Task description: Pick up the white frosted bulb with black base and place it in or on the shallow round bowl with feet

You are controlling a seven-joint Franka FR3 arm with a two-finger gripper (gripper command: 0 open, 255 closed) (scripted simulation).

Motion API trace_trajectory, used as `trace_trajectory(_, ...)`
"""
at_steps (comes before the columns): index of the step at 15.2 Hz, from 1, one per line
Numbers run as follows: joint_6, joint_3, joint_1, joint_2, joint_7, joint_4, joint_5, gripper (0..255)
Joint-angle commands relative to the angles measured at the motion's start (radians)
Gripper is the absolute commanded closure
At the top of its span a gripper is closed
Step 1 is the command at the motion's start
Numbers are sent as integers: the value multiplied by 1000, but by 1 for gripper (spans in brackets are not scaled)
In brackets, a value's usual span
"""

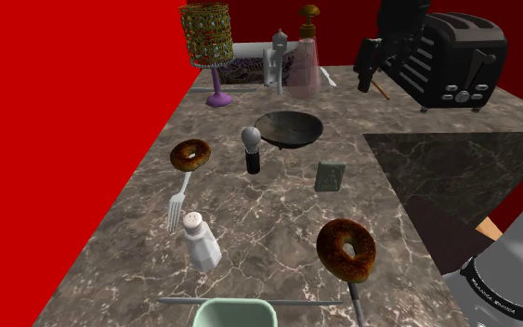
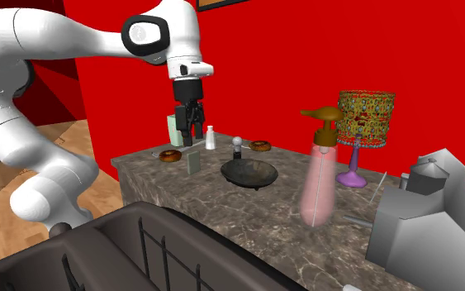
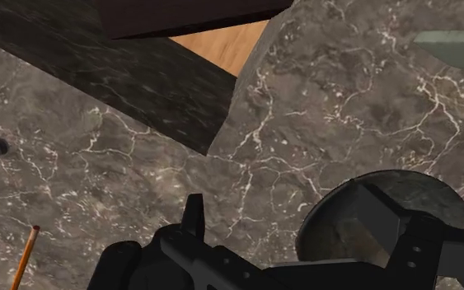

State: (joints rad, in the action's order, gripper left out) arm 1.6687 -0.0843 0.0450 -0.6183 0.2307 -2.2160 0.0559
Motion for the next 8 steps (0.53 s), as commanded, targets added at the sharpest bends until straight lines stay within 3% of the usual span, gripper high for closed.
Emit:
trace_trajectory(1, 6, -41, 13, 63, 34, 42, -5, 0)
trace_trajectory(8, -11, -173, 49, 283, 150, 221, 12, 0)
